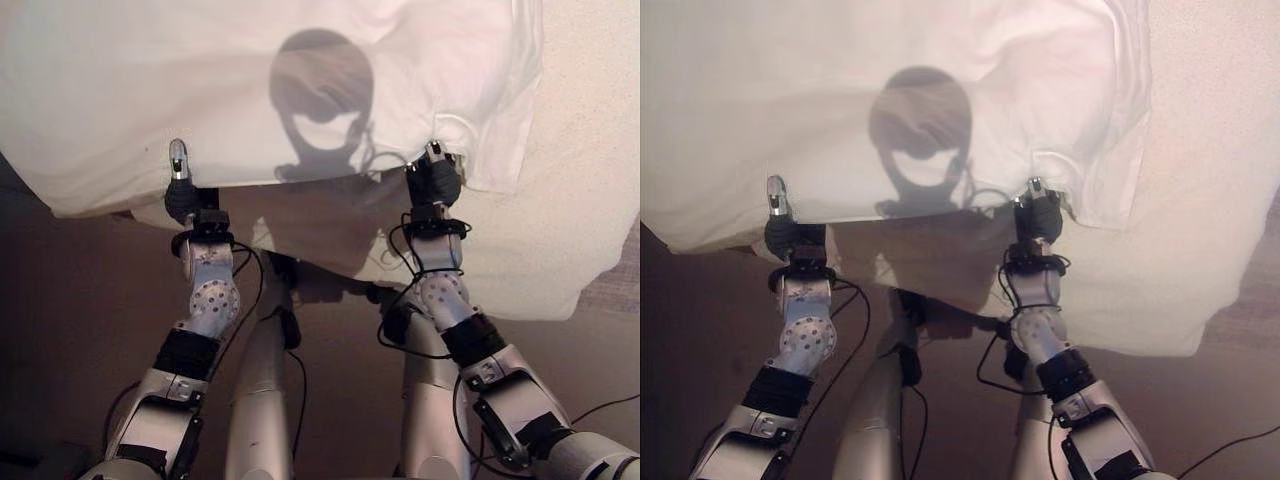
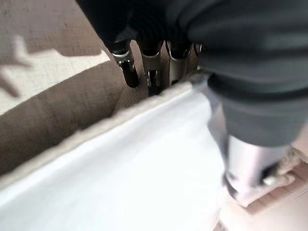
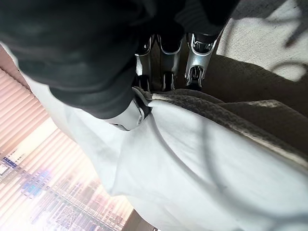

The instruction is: Make the bed

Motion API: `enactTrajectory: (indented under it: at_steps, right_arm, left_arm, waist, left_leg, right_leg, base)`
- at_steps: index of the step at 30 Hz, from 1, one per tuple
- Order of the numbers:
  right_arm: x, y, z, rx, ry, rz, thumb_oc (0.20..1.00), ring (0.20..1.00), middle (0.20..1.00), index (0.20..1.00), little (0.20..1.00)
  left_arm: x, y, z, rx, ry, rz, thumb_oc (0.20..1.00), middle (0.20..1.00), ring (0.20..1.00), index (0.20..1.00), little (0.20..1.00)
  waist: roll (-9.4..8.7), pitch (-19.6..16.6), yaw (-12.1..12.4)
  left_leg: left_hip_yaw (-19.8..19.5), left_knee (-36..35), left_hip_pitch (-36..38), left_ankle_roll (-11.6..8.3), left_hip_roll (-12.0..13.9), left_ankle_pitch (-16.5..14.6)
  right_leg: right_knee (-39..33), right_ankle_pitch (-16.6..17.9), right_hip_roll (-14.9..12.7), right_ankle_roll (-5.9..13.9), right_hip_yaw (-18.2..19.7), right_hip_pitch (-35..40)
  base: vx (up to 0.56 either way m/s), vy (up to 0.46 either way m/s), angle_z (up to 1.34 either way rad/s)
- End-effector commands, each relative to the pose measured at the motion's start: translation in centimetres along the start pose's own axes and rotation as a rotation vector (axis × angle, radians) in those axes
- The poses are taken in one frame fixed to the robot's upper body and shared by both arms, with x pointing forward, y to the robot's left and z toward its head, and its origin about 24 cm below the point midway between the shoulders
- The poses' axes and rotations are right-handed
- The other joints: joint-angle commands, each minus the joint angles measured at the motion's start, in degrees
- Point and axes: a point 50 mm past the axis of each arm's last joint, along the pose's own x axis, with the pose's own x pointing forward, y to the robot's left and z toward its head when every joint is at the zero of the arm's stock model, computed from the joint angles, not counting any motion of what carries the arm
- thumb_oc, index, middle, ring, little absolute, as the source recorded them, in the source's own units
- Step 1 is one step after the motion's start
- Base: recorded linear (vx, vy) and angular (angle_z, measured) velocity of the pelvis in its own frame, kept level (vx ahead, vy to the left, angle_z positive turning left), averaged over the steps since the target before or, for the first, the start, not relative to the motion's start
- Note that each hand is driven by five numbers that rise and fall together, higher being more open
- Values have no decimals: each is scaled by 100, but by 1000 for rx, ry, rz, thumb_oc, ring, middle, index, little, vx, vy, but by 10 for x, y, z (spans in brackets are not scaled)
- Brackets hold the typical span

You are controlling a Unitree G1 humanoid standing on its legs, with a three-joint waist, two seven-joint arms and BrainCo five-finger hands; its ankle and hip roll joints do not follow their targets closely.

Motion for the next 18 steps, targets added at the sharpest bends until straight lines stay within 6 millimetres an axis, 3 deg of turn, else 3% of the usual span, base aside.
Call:
enactTrajectory:
  at_steps: [1,11,18]
  right_arm:
    - [-4,-16,50,-61,-164,7,200,200,200,200,200]
    - [-12,-33,48,-76,-145,-45,200,200,200,200,200]
    - [-28,-62,53,-96,-139,-139,200,200,200,200,200]
  left_arm:
    - [14,-5,62,39,-299,-49,200,200,200,200,200]
    - [8,9,66,55,-304,-33,200,200,200,200,200]
    - [2,26,68,73,-292,-21,200,200,200,200,200]
  waist:
    - [218,-109,68]
    - [193,-109,57]
    - [90,-109,58]
  left_leg:
    - [158,915,285,-297,148,-1095]
    - [196,745,672,-307,106,-1055]
    - [299,587,1542,-247,-28,-1128]
  right_leg:
    - [-634,1199,-153,529,33,-2]
    - [-787,1282,-194,572,37,351]
    - [-938,1492,-356,731,1,1140]
  base:
    - [0,0,0]
    - [-5,11,0]
    - [13,68,3]
